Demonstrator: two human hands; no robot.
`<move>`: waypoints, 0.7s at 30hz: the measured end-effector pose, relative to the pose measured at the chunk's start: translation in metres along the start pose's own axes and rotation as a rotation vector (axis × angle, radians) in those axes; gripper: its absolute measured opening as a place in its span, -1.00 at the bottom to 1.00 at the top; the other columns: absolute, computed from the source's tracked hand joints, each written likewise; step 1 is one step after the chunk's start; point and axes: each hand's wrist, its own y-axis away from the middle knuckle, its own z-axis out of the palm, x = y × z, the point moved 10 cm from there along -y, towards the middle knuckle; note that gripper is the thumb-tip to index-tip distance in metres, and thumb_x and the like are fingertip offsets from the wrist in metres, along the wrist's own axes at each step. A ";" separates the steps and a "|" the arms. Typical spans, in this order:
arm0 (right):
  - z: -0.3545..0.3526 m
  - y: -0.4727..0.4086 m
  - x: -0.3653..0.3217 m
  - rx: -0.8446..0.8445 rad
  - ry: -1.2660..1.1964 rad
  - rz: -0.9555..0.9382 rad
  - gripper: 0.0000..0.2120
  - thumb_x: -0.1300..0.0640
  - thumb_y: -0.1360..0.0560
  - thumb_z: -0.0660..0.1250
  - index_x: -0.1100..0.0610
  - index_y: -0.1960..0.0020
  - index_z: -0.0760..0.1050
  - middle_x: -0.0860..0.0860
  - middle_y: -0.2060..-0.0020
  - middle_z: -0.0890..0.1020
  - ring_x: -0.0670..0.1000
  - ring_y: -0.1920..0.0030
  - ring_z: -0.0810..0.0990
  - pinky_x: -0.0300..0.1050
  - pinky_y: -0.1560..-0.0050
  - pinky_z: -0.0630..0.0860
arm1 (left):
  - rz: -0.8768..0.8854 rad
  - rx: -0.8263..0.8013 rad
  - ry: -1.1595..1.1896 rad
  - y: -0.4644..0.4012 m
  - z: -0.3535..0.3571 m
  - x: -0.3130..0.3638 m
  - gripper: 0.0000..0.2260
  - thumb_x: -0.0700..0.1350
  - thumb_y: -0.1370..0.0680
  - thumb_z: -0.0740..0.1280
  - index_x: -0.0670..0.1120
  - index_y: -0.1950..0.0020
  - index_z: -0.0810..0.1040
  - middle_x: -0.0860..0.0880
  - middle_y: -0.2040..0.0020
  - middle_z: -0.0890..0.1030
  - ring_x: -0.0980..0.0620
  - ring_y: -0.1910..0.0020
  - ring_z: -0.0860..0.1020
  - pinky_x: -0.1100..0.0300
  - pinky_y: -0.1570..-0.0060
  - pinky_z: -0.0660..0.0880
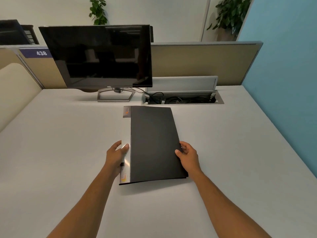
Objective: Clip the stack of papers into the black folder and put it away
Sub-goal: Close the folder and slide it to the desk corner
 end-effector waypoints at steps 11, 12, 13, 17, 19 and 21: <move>-0.034 0.013 0.012 0.085 -0.008 0.100 -0.55 0.10 -0.55 0.32 0.10 -0.42 0.36 0.03 -0.34 0.49 0.09 -0.34 0.45 -0.04 -0.27 0.42 | 0.031 -0.159 -0.027 0.010 0.044 0.005 -0.70 -0.14 -0.54 0.38 -0.09 -0.27 0.51 -0.14 -0.07 0.66 -0.15 0.09 0.67 0.01 0.15 0.61; -0.039 0.013 0.013 0.096 -0.009 0.102 -0.56 0.11 -0.55 0.32 0.10 -0.41 0.37 0.03 -0.33 0.50 0.09 -0.33 0.46 -0.01 -0.29 0.43 | 0.029 -0.161 -0.023 0.013 0.049 0.006 -0.71 -0.14 -0.55 0.37 -0.09 -0.26 0.50 -0.12 -0.07 0.65 -0.14 0.07 0.66 0.04 0.17 0.59; -0.045 0.014 0.013 0.103 -0.014 0.099 -0.57 0.11 -0.55 0.33 0.09 -0.39 0.39 0.03 -0.31 0.52 0.08 -0.31 0.48 0.02 -0.30 0.45 | 0.025 -0.158 -0.026 0.016 0.055 0.007 -0.72 -0.13 -0.56 0.36 -0.08 -0.26 0.47 -0.12 -0.10 0.63 -0.14 0.04 0.64 0.04 0.16 0.59; -0.072 0.015 0.015 0.131 -0.026 0.084 -0.63 0.14 -0.54 0.34 0.08 -0.34 0.45 0.01 -0.22 0.59 0.05 -0.22 0.55 0.07 -0.26 0.51 | 0.005 -0.156 -0.068 0.021 0.079 0.001 -0.63 -0.10 -0.57 0.34 -0.08 -0.37 0.39 -0.12 -0.22 0.53 -0.18 -0.11 0.56 -0.02 0.00 0.57; -0.088 0.013 0.018 0.145 -0.019 0.083 -0.65 0.14 -0.54 0.33 0.07 -0.32 0.46 0.00 -0.20 0.60 0.04 -0.18 0.57 0.06 -0.24 0.52 | 0.004 -0.165 -0.070 0.024 0.093 -0.001 -0.63 -0.10 -0.58 0.33 -0.09 -0.38 0.38 -0.12 -0.21 0.53 -0.16 -0.09 0.56 0.02 0.06 0.56; -0.104 0.011 0.021 0.150 -0.008 0.080 -0.65 0.13 -0.54 0.34 0.06 -0.32 0.47 -0.01 -0.20 0.60 0.04 -0.18 0.56 0.07 -0.25 0.52 | 0.005 -0.176 -0.072 0.027 0.109 -0.004 -0.63 -0.09 -0.58 0.33 -0.09 -0.37 0.40 -0.13 -0.21 0.54 -0.17 -0.09 0.58 0.01 0.07 0.58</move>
